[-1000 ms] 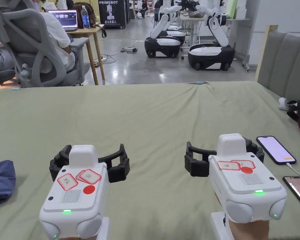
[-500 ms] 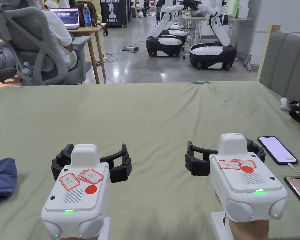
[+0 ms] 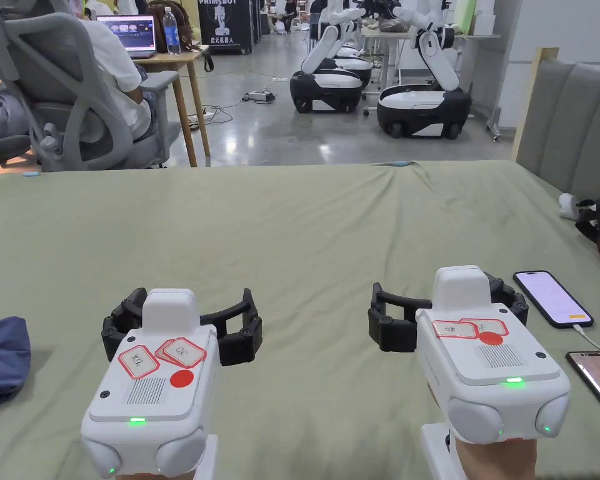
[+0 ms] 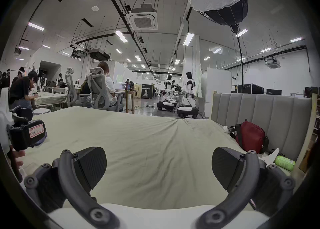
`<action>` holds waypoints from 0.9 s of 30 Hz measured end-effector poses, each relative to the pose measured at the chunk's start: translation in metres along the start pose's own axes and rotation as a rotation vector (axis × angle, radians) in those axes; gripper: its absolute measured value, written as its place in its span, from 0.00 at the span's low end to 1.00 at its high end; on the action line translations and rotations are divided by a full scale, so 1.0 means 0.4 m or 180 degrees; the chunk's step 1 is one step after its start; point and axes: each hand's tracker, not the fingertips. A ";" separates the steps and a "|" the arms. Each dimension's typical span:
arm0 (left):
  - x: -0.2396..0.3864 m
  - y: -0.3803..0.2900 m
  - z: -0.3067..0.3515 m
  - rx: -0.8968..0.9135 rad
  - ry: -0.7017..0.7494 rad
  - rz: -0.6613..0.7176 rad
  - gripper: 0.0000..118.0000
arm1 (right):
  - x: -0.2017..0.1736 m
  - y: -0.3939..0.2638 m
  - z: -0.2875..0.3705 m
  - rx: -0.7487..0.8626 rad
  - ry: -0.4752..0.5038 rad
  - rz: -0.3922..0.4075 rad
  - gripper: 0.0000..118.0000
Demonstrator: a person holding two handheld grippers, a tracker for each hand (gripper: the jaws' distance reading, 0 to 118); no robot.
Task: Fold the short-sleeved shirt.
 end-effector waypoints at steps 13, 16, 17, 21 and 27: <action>-0.011 0.011 -0.007 -0.0030 -0.0002 0.0057 1.00 | -0.006 0.080 0.013 -0.0349 -0.0194 -0.0713 1.00; -0.015 0.012 -0.008 -0.0029 -0.0018 0.0124 1.00 | -0.027 0.085 0.010 -0.0220 -0.0245 -0.0716 1.00; -0.014 0.013 -0.008 -0.0031 0.0000 0.0104 1.00 | -0.029 0.082 0.011 -0.0179 -0.0204 -0.0687 1.00; -0.014 0.017 -0.005 -0.0030 0.0018 0.0035 1.00 | -0.031 0.074 0.011 -0.0263 0.0047 -0.0694 1.00; -0.016 0.013 -0.004 -0.0041 0.0024 0.0066 1.00 | -0.044 0.062 -0.003 -0.0355 -0.0093 -0.0450 1.00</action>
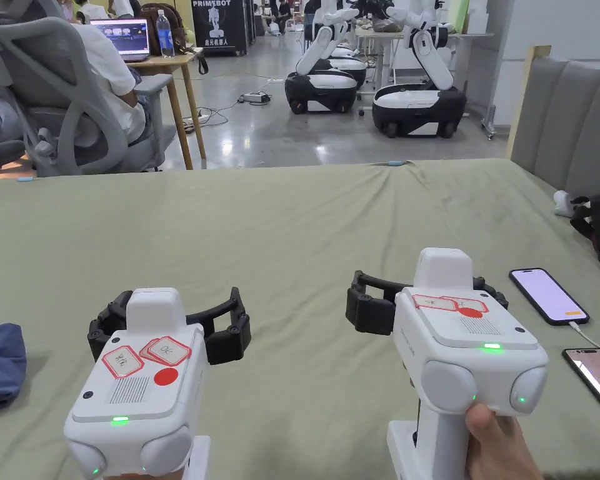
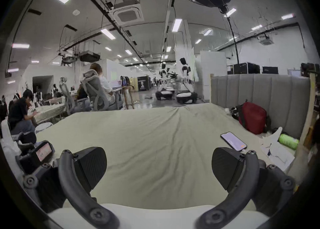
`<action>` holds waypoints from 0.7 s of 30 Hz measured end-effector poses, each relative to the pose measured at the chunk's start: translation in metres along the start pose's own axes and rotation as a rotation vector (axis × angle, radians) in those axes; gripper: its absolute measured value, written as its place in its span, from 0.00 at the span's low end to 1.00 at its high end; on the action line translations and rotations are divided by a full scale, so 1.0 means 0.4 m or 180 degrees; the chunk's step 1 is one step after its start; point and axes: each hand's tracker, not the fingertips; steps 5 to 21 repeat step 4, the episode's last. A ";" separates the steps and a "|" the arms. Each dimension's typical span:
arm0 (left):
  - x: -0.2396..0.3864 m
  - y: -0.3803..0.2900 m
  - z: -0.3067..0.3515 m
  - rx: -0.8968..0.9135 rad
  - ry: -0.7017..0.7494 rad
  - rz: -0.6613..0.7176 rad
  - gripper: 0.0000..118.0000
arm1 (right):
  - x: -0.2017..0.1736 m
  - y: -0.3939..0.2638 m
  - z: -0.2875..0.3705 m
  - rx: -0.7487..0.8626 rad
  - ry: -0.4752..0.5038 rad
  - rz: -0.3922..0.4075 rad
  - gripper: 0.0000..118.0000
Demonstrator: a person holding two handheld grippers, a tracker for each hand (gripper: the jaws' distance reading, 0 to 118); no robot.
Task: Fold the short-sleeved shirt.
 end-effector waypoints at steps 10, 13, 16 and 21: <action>0.001 -0.003 -0.001 -0.0022 0.0003 -0.0018 1.00 | 0.001 0.004 0.010 0.0036 -0.0084 -0.0085 1.00; 0.001 -0.003 -0.001 -0.0022 0.0003 -0.0018 1.00 | 0.001 0.004 0.010 0.0036 -0.0084 -0.0085 1.00; 0.001 -0.003 -0.001 -0.0022 0.0003 -0.0018 1.00 | 0.001 0.004 0.010 0.0036 -0.0084 -0.0085 1.00; 0.001 -0.003 -0.001 -0.0022 0.0003 -0.0018 1.00 | 0.001 0.004 0.010 0.0036 -0.0084 -0.0085 1.00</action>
